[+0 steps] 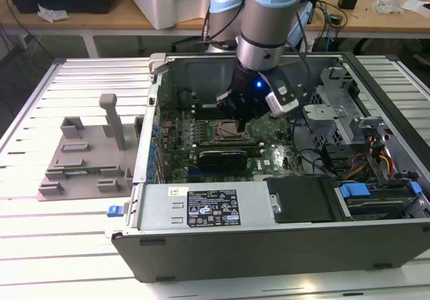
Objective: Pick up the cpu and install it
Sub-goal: 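Install the first cpu locking lever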
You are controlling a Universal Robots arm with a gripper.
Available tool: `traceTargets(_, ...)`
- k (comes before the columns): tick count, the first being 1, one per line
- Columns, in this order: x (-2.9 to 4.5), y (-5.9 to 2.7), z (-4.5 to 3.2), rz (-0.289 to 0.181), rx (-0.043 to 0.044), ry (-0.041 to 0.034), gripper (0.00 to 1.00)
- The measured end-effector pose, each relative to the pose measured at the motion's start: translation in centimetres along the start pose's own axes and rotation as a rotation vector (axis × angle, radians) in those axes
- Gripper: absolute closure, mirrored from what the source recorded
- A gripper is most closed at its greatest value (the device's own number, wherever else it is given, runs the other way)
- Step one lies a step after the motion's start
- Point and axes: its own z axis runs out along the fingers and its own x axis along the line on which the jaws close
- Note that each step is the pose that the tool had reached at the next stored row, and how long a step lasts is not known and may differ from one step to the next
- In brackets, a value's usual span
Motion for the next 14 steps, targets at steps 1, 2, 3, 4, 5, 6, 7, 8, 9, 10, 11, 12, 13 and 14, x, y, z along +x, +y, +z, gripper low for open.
traceTargets(1, 0.04, 0.04, -0.63, 0.0, 0.0, 0.0, 0.89)
traceTargets(2, 0.08, 0.08, -1.13, 0.0, 0.0, 0.0, 0.89)
traceTargets(3, 0.14, 0.16, -2.14, 0.0, 0.0, 0.0001, 0.89)
traceTargets(4, 0.21, 0.23, -3.1, 0.0, 0.0001, 0.0001, 0.89)
traceTargets(5, 0.26, 0.28, -3.86, 0.0, 0.0, 0.0, 0.89)
traceTargets(6, 0.29, 0.31, -4.29, 0.0, 0.0002, 0.0001, 0.89)
traceTargets(7, 0.31, 0.34, -4.58, 0.0, 0.0, 0.0, 0.89)
traceTargets(8, 0.32, 0.36, -4.87, 0.0, -0.0002, 0.0, 0.89)
traceTargets(9, 0.32, 0.36, -4.86, 0.0, -0.0004, -0.0001, 0.89)
traceTargets(10, 0.33, 0.36, -4.88, 0.0, -0.0001, 0.0, 0.89)
traceTargets(11, 0.33, 0.36, -4.88, 0.0, -0.0002, 0.0, 0.89)
traceTargets(12, 0.33, 0.36, -4.88, 0.0, -0.0003, 0.0, 0.89)
traceTargets(13, 0.32, 0.36, -4.88, 0.0, -0.0003, 0.0, 0.89)
traceTargets(14, 0.33, 0.36, -4.88, 0.0, -0.0003, 0.0, 0.89)
